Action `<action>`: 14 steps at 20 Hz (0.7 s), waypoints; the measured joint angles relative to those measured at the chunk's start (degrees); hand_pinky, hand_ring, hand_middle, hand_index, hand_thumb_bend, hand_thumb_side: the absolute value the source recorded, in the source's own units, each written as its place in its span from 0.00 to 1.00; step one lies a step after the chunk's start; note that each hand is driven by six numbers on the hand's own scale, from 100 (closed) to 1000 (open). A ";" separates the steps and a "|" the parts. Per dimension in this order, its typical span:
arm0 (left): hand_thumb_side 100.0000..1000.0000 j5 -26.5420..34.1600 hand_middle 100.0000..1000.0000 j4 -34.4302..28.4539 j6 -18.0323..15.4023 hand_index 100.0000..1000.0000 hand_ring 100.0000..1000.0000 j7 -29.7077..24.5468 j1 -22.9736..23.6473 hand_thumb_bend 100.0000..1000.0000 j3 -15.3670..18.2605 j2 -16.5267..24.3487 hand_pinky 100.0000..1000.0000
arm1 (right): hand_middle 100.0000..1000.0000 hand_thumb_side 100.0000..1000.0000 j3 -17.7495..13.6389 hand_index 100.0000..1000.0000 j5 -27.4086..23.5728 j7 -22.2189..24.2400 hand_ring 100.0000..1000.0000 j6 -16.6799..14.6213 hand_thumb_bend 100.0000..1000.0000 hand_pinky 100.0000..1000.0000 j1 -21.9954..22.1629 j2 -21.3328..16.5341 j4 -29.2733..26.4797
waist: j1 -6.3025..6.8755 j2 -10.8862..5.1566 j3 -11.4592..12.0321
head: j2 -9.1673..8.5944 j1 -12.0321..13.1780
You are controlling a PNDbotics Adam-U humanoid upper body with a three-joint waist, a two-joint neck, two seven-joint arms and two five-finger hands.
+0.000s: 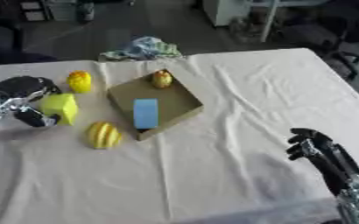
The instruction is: Pick up objects on the table and place them in the box.
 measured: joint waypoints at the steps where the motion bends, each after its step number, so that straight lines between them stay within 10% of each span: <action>1: 0.15 0.36 0.54 -0.14 -0.09 0.71 0.55 0.05 0.00 0.12 0.00 0.00 0.67 | 0.54 0.57 0.00 0.74 0.00 0.00 0.51 0.00 0.00 0.46 0.00 0.00 0.08 | 0.00 0.00 0.03 | 0.00 0.00; 14: 0.13 12.85 0.51 -11.65 -2.00 0.71 0.53 -2.07 -5.84 0.02 -3.36 -2.72 0.66 | 0.54 0.57 0.50 0.74 0.00 0.61 0.51 -0.12 0.00 0.46 -0.29 0.01 0.20 | 0.00 0.00 -0.72 | 0.00 0.06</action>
